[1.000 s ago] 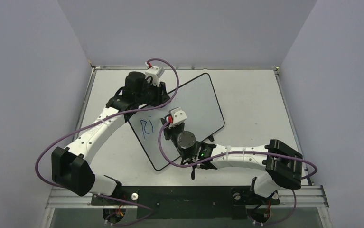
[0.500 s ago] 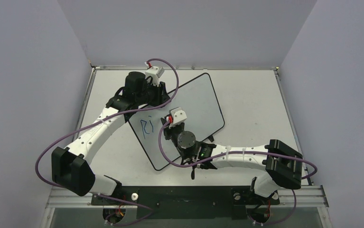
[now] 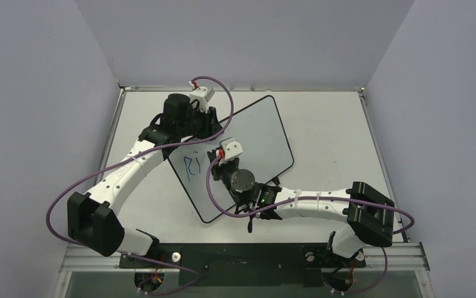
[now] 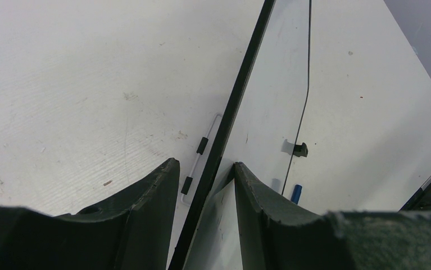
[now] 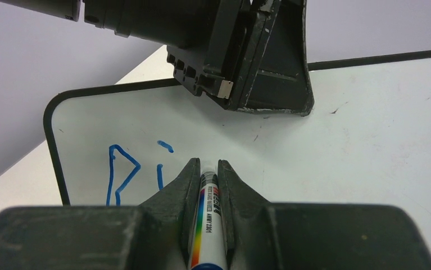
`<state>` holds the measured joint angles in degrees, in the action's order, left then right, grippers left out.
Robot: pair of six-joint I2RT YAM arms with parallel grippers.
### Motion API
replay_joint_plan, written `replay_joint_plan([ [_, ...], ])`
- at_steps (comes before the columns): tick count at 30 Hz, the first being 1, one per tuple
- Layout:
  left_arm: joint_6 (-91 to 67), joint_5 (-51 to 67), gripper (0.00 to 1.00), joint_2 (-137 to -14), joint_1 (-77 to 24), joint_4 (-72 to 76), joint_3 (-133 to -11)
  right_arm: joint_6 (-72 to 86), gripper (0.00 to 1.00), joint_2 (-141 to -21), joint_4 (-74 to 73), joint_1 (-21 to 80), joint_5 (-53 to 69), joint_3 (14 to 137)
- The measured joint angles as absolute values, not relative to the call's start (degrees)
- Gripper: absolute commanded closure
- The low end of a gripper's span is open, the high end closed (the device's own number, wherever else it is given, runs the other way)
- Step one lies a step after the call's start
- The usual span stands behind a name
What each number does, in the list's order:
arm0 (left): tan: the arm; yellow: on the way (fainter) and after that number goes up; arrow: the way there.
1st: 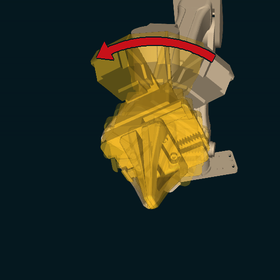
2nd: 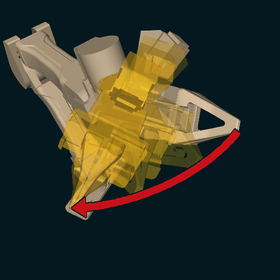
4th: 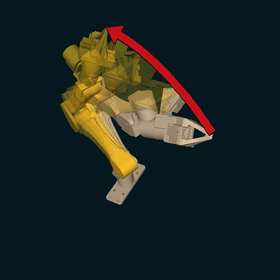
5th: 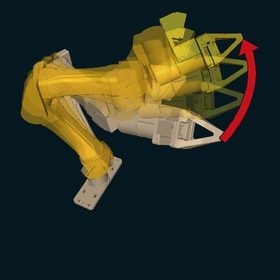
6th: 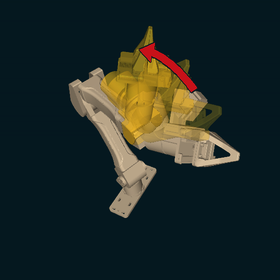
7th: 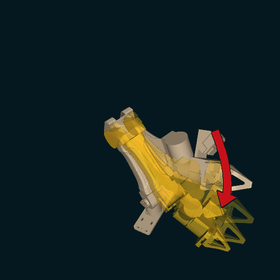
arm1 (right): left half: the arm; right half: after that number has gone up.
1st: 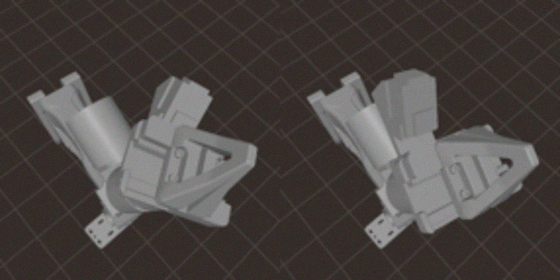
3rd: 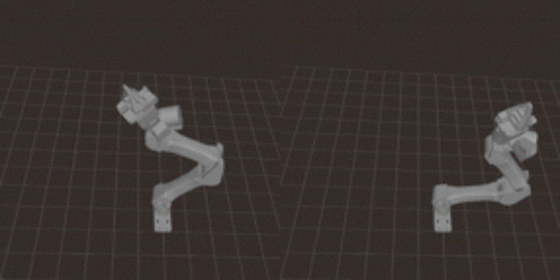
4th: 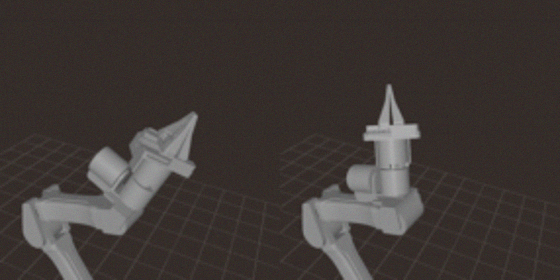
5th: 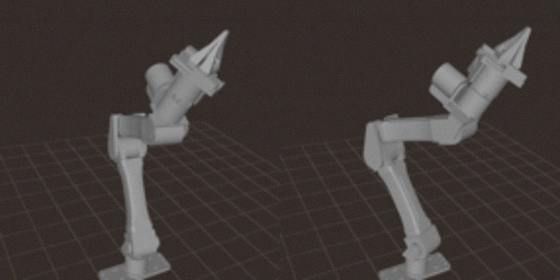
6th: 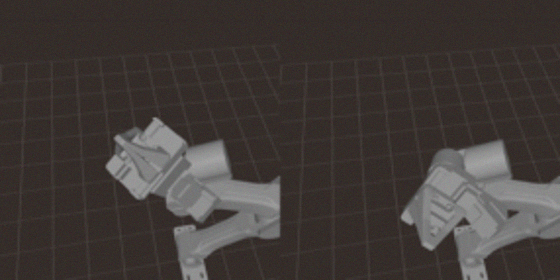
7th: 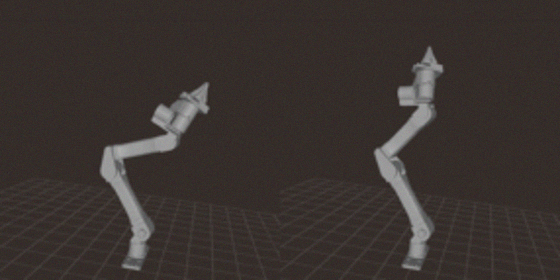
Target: Write a sentence on the whiteboard
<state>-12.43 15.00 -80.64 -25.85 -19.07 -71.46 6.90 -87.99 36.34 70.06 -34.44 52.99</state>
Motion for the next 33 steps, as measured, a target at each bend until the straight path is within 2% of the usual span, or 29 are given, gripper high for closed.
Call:
replay_joint_plan([
  [33,-12.5,15.0,1.0,-80.6,-25.8,-19.0,-71.4,7.2,1.0,-91.4,36.2,71.7,-32.5,55.2],
])
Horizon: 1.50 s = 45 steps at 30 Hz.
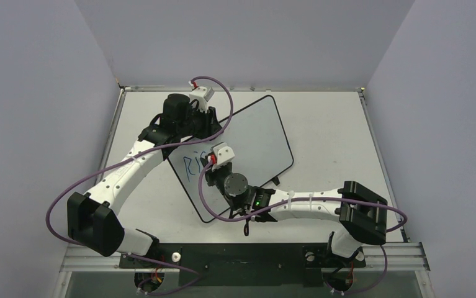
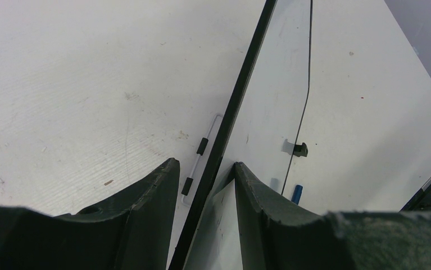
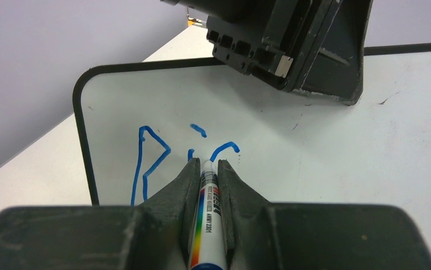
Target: Write a sentence on the whiteboard
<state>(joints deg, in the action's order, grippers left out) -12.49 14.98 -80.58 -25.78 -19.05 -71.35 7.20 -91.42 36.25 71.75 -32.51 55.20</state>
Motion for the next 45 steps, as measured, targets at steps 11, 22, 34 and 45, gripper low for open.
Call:
replay_joint_plan([
  [11,-12.5,15.2,1.0,-80.5,-25.8,-18.7,-71.0,8.1,1.0,-91.4,36.7,72.3,-33.0,53.6],
  [22,-12.5,15.2,1.0,-80.5,-25.8,-18.6,-71.0,8.0,1.0,-90.7,36.6,72.4,-34.4,52.2],
  [34,-12.4,15.2,1.0,-80.5,-25.8,-18.6,-71.0,8.1,1.0,-90.3,36.1,72.3,-35.6,51.6],
  [45,-12.4,14.9,1.0,-80.4,-26.0,-18.6,-71.0,8.4,1.0,-89.5,35.4,72.3,-36.2,50.3],
])
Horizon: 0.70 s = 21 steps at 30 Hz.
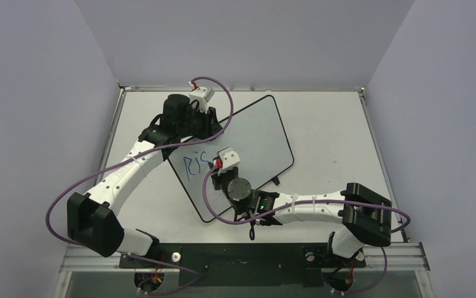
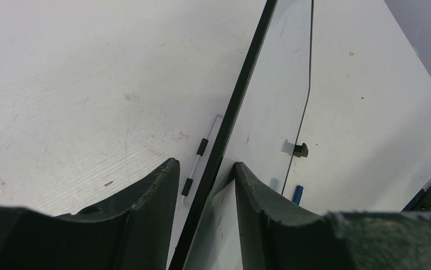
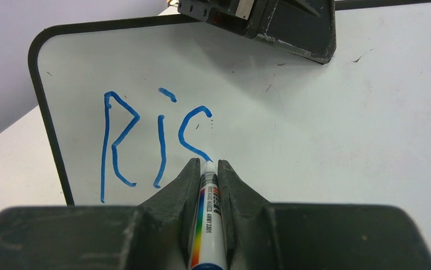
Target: Write a sentence on the whiteboard
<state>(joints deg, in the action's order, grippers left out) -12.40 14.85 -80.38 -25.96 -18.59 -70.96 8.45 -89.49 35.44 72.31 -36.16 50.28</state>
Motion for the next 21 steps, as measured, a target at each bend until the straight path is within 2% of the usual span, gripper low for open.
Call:
replay_joint_plan([
  [21,-12.3,14.4,1.0,-80.1,-26.2,-18.6,-70.7,9.3,1.0,-88.9,33.6,72.8,-36.2,50.0],
])
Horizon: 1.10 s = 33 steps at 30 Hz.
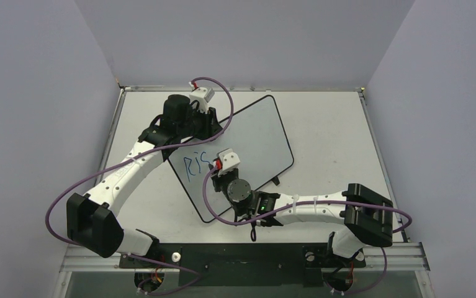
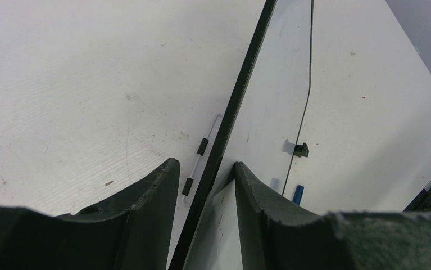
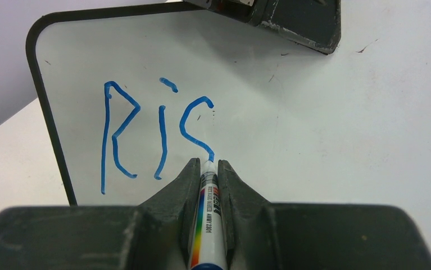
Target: Write a sentence on the whiteboard
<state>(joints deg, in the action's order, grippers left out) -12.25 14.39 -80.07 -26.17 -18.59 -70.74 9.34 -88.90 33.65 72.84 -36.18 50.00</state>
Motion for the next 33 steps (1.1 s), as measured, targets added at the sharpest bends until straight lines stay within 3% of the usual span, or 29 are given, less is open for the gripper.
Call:
replay_joint_plan([
  [33,-12.3,13.9,1.0,-79.9,-26.3,-18.6,-70.7,8.6,1.0,-87.9,32.8,73.6,-30.9,50.0],
])
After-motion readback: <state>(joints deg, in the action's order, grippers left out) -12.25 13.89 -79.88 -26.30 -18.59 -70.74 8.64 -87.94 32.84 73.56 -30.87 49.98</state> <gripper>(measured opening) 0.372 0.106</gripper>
